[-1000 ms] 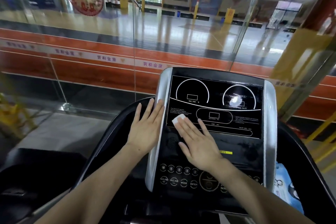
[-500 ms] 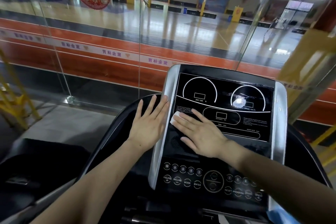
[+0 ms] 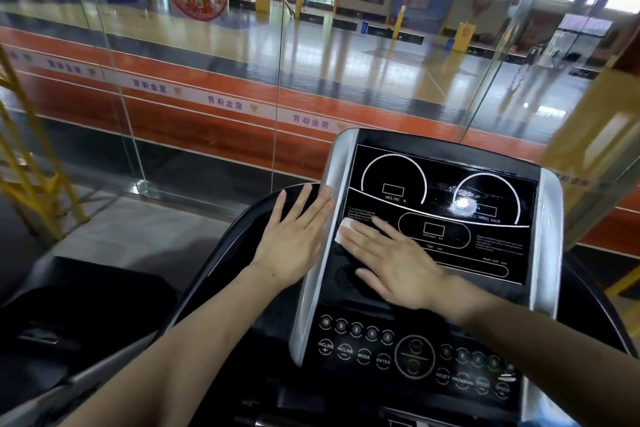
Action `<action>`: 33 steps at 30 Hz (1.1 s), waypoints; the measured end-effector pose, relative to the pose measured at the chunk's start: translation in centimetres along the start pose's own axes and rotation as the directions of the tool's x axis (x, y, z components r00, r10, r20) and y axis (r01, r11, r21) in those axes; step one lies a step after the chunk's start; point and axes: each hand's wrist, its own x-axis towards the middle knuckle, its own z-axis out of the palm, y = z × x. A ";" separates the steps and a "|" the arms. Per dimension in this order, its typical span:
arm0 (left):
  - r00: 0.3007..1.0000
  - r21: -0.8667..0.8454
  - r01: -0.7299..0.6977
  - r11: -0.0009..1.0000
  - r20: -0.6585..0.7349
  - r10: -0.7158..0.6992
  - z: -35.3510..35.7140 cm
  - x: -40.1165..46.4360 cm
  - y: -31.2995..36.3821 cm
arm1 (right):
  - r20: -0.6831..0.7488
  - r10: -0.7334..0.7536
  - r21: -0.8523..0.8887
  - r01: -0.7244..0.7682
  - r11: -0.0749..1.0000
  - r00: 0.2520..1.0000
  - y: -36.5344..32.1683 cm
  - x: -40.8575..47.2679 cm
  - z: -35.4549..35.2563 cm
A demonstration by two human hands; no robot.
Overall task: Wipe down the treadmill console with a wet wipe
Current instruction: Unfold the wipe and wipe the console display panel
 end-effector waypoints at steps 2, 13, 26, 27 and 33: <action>1.000 0.002 -0.005 1.000 -0.004 0.005 0.1 0.0 -0.1 | 0.011 -0.002 -0.030 0.002 1.000 1.000 0.7 0.3 -0.4; 0.998 -0.052 0.008 0.999 -0.063 -0.011 -1.0 4.0 -0.4 | -0.013 0.209 -0.011 -0.209 0.978 0.978 4.6 4.2 -2.4; 0.989 -0.070 0.082 0.994 -0.119 -0.090 0.6 4.6 0.7 | 0.061 0.095 -0.115 -0.087 0.989 0.994 8.7 4.9 -3.5; 0.989 -0.072 0.081 0.994 -0.117 -0.089 0.6 4.6 0.8 | 0.062 0.124 -0.121 -0.116 0.986 0.990 9.7 5.6 -4.1; 0.989 -0.073 0.077 0.994 -0.123 -0.086 0.8 4.6 0.6 | 0.032 0.156 -0.103 -0.152 0.983 0.987 10.4 5.9 -3.8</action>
